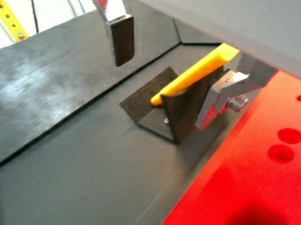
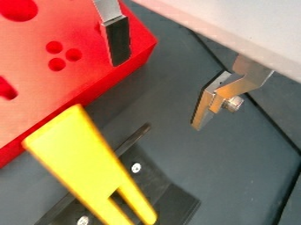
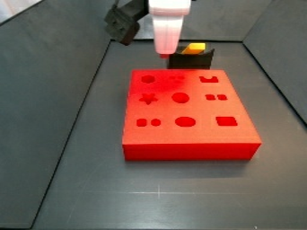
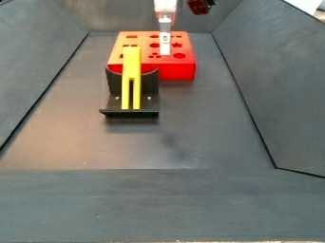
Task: Pick up the square-circle object. Move up. Rotate the square-circle object. Place the square-circle object on the fixture. Regrasp the square-circle object. Move to above the board. Insert the square-circle object.
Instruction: Regrasp the square-circle object.
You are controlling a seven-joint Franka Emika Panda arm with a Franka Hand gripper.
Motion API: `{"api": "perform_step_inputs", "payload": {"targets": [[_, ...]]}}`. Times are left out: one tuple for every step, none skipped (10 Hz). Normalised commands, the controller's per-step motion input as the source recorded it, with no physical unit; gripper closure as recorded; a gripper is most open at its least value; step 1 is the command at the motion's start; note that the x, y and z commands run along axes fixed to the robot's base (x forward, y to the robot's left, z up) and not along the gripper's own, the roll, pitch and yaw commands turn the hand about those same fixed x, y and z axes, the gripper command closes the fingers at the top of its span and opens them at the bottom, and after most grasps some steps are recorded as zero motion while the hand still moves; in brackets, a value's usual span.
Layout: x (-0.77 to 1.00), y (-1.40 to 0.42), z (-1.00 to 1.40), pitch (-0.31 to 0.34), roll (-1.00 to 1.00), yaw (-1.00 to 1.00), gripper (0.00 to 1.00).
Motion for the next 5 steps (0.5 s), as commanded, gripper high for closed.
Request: {"api": "perform_step_inputs", "payload": {"targets": [[1.0,-0.02,-0.01,0.18,0.04,0.04,0.0],[1.0,-0.02,-0.01,0.175,0.03,0.04,0.0],[1.0,-0.02,-0.01,0.178,0.03,0.05,0.0],[1.0,-0.02,0.0,0.178,0.02,0.04,0.0],[0.95,-0.02,0.0,0.182,0.02,0.04,0.0]]}}
